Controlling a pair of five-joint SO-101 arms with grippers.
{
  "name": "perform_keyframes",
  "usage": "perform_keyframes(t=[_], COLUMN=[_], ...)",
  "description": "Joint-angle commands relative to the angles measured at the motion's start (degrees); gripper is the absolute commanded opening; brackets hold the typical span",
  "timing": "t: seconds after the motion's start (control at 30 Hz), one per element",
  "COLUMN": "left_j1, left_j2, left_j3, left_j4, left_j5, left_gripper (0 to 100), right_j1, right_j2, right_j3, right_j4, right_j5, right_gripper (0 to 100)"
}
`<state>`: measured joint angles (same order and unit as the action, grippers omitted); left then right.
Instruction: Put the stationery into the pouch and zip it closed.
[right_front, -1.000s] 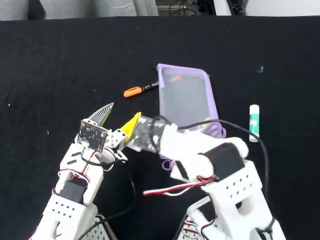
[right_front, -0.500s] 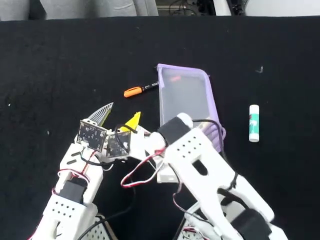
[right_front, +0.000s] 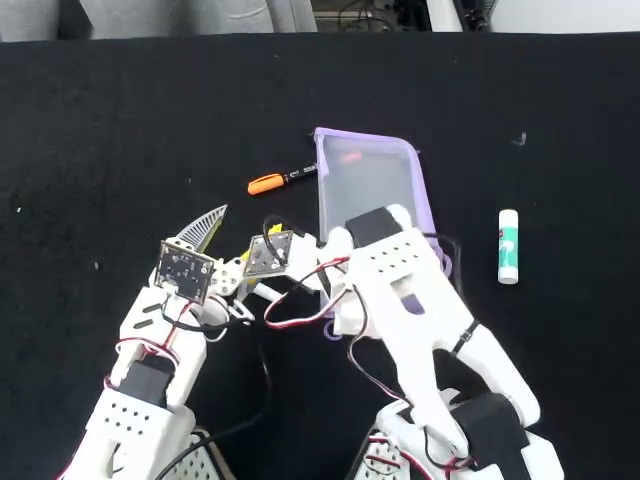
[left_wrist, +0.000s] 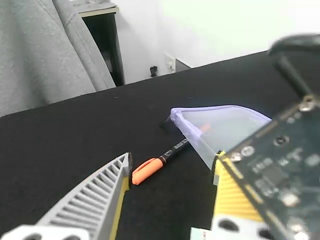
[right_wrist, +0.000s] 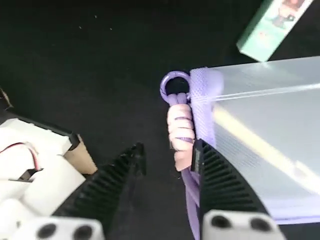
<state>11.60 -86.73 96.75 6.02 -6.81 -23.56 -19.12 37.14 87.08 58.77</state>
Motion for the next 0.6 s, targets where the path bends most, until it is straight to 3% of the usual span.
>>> perform_keyframes(t=[0.0,0.27,0.57], left_j1=[-2.33,-11.82,-23.96], left_j2=[0.18,-0.44,-0.44], left_j3=[1.10,1.10,1.19], left_j4=[-1.49,5.54,10.37], left_j5=[-0.18,-0.44,-0.53], left_gripper=[27,27,27], right_j1=[0.53,0.53,0.53], right_j2=[-1.10,-0.92,-0.75], right_j3=[1.27,6.90,7.16], right_j4=[-1.05,-10.99,-11.43], right_j5=[0.53,0.53,0.53], right_gripper=[15.5,15.5,15.5])
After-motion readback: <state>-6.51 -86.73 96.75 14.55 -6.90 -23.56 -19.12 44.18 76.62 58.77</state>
